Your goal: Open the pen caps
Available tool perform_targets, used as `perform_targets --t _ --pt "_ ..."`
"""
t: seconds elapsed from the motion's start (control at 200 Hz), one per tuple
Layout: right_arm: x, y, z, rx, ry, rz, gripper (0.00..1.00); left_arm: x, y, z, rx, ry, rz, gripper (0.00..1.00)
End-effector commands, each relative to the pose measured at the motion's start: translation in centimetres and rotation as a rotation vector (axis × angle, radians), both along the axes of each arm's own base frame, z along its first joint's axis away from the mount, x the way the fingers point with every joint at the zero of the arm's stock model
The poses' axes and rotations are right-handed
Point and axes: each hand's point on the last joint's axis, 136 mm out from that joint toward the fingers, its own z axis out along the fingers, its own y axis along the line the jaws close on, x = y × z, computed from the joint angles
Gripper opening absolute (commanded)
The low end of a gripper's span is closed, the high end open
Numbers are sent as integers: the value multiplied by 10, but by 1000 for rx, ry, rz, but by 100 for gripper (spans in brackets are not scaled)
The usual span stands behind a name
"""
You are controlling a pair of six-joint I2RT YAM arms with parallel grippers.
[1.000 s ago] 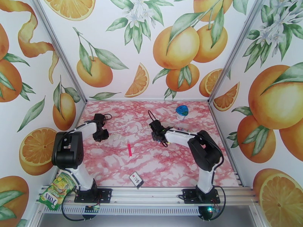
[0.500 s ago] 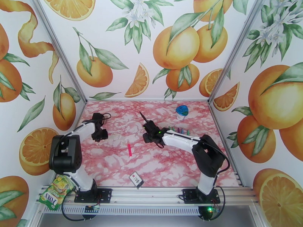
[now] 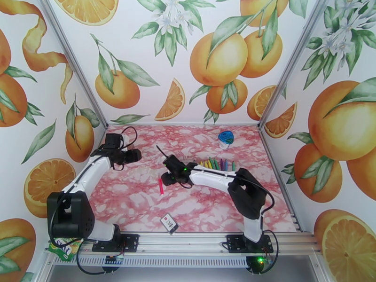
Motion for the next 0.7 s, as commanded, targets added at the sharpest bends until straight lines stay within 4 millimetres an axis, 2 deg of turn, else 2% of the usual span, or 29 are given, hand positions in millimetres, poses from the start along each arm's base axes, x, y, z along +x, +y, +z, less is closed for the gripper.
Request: perform_targets --t 0.0,0.19,0.415,0.696 --pt "-6 16 -1 12 20 17 54 9 0 27 -22 -111 1 70" --pt "-9 25 -14 -34 23 19 54 6 9 35 -13 -150 38 71" --pt "-10 32 -26 -68 32 17 52 2 16 32 -12 -147 61 72" --pt "-11 26 -42 -121 42 -5 49 -2 23 30 -80 -151 84 74"
